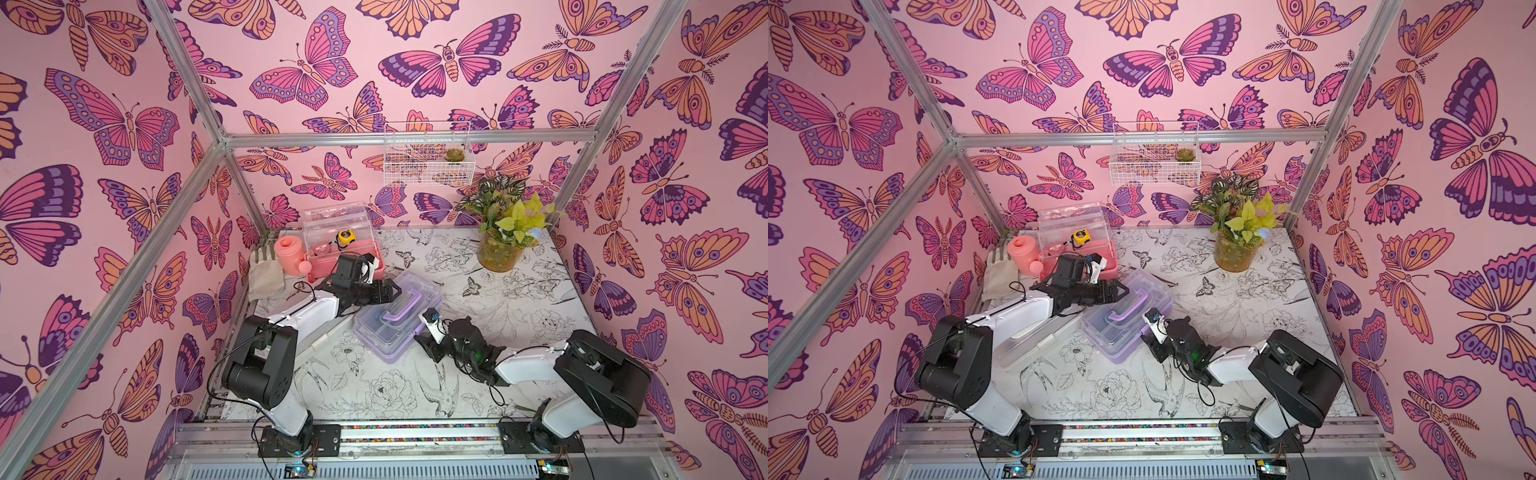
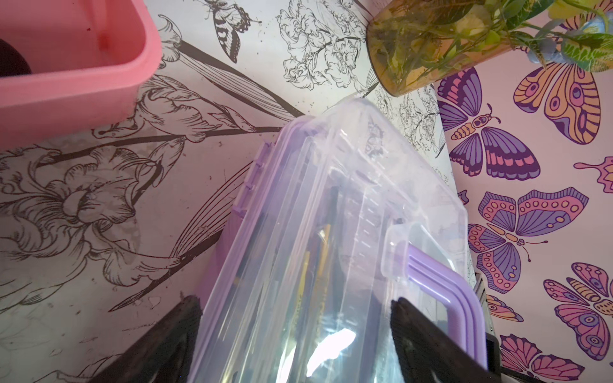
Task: Close toolboxes
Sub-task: Fasten the toolbox latch on the toolbox.
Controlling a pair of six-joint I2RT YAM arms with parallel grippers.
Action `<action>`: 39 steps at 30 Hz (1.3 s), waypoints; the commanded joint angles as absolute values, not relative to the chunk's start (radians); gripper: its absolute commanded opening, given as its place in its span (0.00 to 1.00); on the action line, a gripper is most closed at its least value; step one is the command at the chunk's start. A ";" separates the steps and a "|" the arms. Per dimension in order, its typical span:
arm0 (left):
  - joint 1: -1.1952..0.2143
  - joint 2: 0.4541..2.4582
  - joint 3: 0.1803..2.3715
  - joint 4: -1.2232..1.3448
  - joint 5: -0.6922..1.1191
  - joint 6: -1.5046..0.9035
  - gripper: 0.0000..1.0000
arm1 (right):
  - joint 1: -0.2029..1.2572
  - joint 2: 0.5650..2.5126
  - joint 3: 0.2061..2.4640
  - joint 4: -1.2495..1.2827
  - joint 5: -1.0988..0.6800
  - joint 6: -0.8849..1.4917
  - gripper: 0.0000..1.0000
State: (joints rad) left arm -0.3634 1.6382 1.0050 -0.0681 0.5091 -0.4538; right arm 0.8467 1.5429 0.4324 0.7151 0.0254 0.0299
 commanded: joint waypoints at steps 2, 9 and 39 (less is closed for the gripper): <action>-0.368 1.661 0.986 -0.077 0.525 -0.434 0.91 | 0.851 1.552 0.424 0.921 0.041 0.051 0.37; -0.367 1.673 0.980 -0.067 0.530 -0.441 0.91 | 0.850 1.651 0.430 1.079 0.072 0.012 0.37; -0.402 1.685 0.966 -0.167 0.426 -0.401 0.90 | 0.772 1.755 0.348 1.381 0.020 0.158 0.27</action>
State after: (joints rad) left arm -0.3897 1.6344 0.9852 -0.0265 0.4511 -0.4095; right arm 0.7811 1.7710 0.3397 1.1965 0.0090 0.0891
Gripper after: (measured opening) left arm 0.901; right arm 0.504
